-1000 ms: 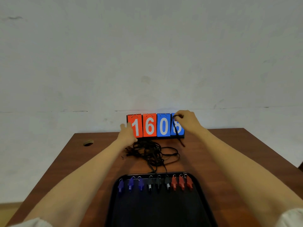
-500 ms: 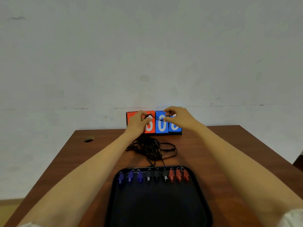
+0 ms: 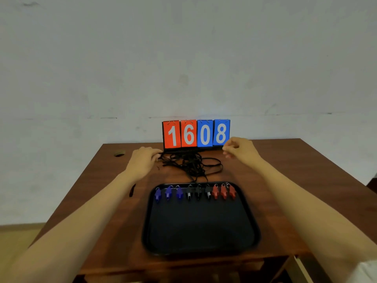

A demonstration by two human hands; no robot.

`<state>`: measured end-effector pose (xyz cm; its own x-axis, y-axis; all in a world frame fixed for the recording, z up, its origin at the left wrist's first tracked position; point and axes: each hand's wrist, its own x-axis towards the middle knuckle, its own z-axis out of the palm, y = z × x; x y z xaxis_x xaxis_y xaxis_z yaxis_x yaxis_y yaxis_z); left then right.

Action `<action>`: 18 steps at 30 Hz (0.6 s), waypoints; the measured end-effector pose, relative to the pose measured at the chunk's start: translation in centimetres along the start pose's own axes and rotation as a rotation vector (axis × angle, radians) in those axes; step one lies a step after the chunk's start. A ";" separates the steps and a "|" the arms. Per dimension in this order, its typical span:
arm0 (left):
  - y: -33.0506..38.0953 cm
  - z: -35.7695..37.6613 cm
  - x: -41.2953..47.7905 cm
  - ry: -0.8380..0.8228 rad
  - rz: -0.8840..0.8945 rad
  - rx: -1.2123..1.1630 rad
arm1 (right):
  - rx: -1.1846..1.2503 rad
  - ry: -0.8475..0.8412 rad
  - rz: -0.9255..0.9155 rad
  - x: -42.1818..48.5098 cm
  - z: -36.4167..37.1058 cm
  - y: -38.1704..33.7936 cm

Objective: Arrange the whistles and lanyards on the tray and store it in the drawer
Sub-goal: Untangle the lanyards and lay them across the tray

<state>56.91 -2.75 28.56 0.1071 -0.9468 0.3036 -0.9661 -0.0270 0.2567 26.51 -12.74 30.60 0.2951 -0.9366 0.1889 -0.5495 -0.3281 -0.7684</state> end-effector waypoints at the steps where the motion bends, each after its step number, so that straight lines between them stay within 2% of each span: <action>1: -0.2 0.3 -0.7 -0.039 -0.022 -0.096 | -0.049 0.014 -0.011 -0.7 0.2 0.5; 3: -0.3 0.9 -2.3 -0.081 -0.061 -0.276 | -0.126 0.031 -0.008 -2.0 0.9 1.7; 7: 0.0 2.5 -5.0 -0.076 -0.163 -0.463 | -0.134 0.029 0.057 -4.2 2.0 3.7; 18: -1.4 6.0 -9.6 -0.253 -0.256 -0.443 | -0.454 -0.107 0.193 -8.6 2.9 8.8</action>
<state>55.85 4.42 19.81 0.2126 -0.9766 -0.0337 -0.7205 -0.1800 0.6697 21.41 -7.20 20.38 0.2201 -0.9754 -0.0127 -0.8793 -0.1928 -0.4354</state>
